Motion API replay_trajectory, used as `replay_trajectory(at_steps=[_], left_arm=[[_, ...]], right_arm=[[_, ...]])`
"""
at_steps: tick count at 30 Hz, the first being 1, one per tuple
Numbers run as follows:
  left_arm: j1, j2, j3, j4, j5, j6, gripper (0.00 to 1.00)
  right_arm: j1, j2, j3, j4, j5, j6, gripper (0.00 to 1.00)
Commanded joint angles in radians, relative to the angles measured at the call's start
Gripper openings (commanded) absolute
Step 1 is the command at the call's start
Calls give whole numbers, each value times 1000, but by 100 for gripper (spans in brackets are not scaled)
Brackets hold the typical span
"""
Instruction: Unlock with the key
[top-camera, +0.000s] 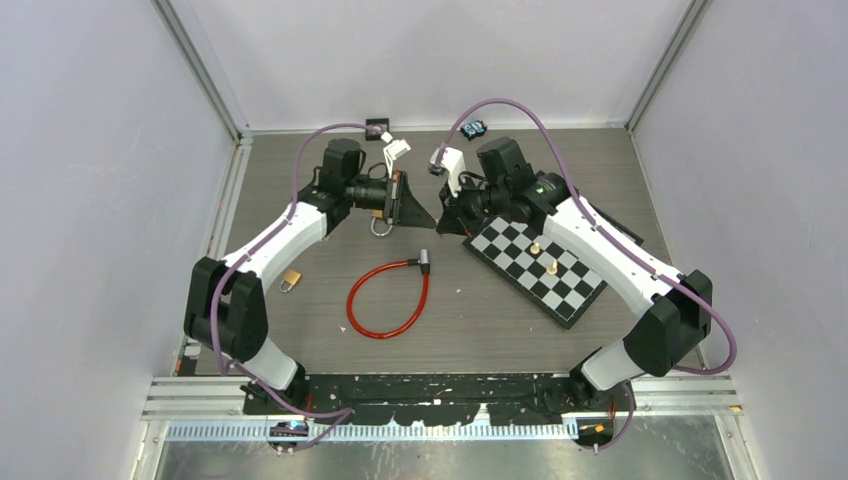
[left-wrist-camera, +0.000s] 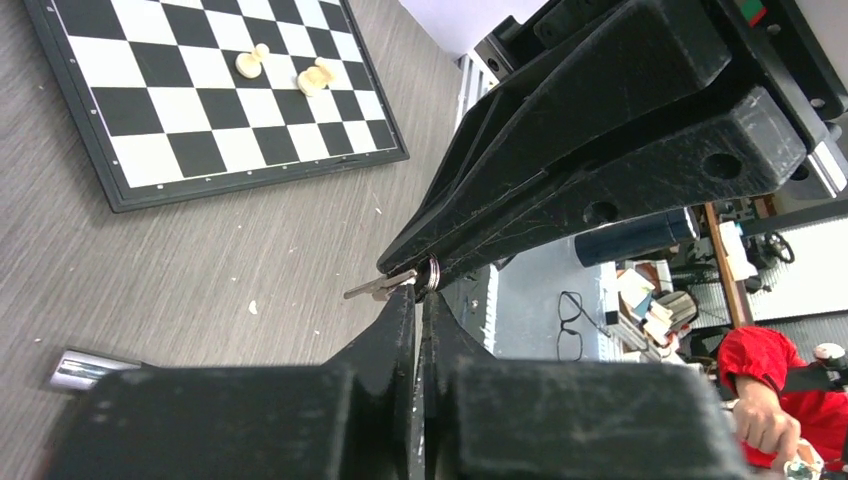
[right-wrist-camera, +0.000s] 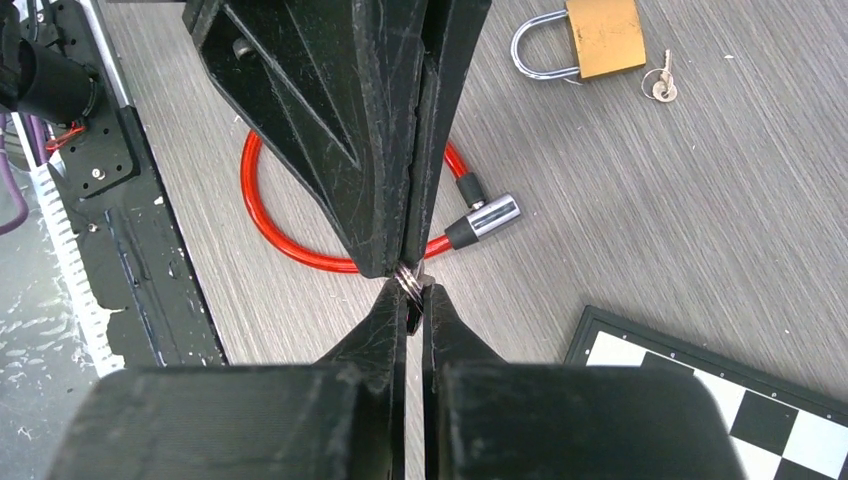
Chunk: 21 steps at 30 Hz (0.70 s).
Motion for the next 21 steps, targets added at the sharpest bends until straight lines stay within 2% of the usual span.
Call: replay_trajectory(at_steps=[1,5,8,11,14,17,21], left_arm=[[5,-38,19,-19,32,29,7],[35,-49,93,-151,20,151,35],[53,-56,136,-239,-2,260,54],[60,-62,143,-255,6,356,60],[62,-79,78,-182,27,398,63],[61,-98,-47,31,31,302,64],[40,-94,-131,288,-8,139,58]], right_arm=[[5,-14,-4,52,68,-11,1],[2,-37,-42,85,68,33,1],[-16,-43,-62,118,2,104,1],[-72,-48,-81,184,-111,247,1],[-151,-48,-124,350,-268,474,1],[-184,-49,-160,457,-347,581,1],[-190,-45,-197,579,-405,694,1]])
